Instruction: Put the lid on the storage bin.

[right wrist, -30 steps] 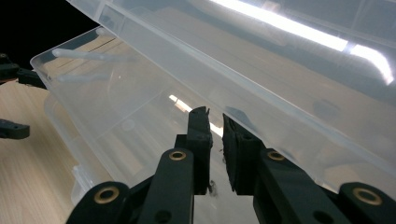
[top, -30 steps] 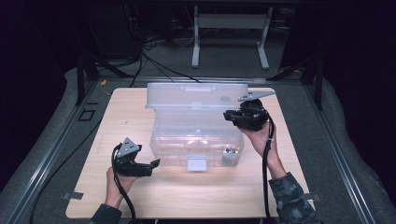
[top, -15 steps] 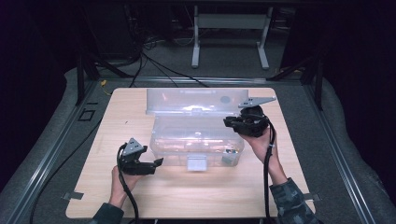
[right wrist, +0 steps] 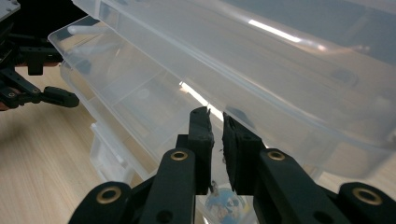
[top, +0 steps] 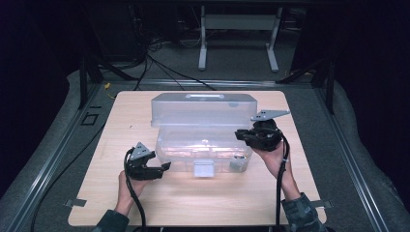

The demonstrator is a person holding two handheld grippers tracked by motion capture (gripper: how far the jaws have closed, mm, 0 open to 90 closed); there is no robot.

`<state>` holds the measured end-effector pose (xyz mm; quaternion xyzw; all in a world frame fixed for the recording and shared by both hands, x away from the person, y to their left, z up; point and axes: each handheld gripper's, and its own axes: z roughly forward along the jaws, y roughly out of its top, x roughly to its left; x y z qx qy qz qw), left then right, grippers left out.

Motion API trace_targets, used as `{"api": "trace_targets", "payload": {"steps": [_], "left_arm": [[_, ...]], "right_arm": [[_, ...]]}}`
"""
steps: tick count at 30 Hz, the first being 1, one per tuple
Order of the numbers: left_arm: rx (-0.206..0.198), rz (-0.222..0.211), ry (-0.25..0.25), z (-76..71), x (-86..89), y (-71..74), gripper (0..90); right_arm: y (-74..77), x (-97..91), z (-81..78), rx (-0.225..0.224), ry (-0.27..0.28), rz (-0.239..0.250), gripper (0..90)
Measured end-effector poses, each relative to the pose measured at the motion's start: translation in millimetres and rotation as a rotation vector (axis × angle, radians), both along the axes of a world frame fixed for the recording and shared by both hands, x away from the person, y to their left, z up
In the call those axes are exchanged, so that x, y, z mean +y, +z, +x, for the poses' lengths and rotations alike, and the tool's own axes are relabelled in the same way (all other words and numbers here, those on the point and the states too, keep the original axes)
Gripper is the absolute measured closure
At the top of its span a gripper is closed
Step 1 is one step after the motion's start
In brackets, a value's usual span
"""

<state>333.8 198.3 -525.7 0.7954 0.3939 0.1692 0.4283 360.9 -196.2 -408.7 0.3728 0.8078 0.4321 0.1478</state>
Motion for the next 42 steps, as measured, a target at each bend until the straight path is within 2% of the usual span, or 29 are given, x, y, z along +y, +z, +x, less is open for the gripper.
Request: {"api": "trace_targets", "payload": {"steps": [5,7,15,19,22,24,27,30,32,33,35,38,42], "left_arm": [[0.007,0.010,-0.006,0.9,-1.7,-2.2,26.1],[0.011,0.005,-0.008,1.4,-1.9,-2.8,26.2],[0.005,0.002,-0.012,0.5,0.1,-2.6,28.6],[-0.008,-0.005,-0.004,-1.2,-0.4,0.7,28.3],[-0.028,-0.012,-0.003,-4.9,2.6,8.6,30.1],[-0.038,0.010,-0.009,-8.1,2.6,12.1,30.2],[-0.026,0.034,-0.005,-12.3,3.0,16.4,30.8],[-0.050,0.044,-0.001,-18.6,8.1,26.8,33.6],[-0.058,0.028,0.006,-21.0,10.7,30.8,35.5],[-0.071,0.012,0.017,-22.8,14.9,39.2,36.2],[-0.075,-0.012,0.011,-21.9,15.2,46.2,38.7],[-0.078,-0.008,0.007,-19.7,12.1,52.8,44.4],[-0.082,-0.030,0.014,-10.0,7.2,67.1,52.9]], "right_arm": [[-4.5,-10.6,-3.6,0.006,-0.020,0.011,81.1],[-9.8,-15.2,-3.3,0.025,-0.023,0.008,81.0],[-12.8,-13.0,-5.2,0.038,-0.034,-0.005,80.4],[-11.9,-10.6,-6.7,0.044,-0.041,-0.006,76.6],[-11.6,-10.6,-7.1,0.043,-0.041,-0.017,78.1],[-12.6,-10.7,-7.1,0.048,-0.029,-0.021,78.5],[-13.7,-10.4,-8.1,0.059,-0.036,-0.039,78.1],[-13.9,-10.7,-8.8,0.068,-0.031,-0.039,76.7],[-13.7,-10.4,-9.0,0.067,-0.030,-0.040,76.6],[-13.6,-10.3,-9.0,0.065,-0.030,-0.042,76.6],[-13.4,-10.2,-8.9,0.065,-0.031,-0.044,76.6],[-13.2,-10.1,-8.7,0.062,-0.030,-0.048,76.7],[-13.1,-10.1,-8.7,0.063,-0.028,-0.051,76.6]]}}
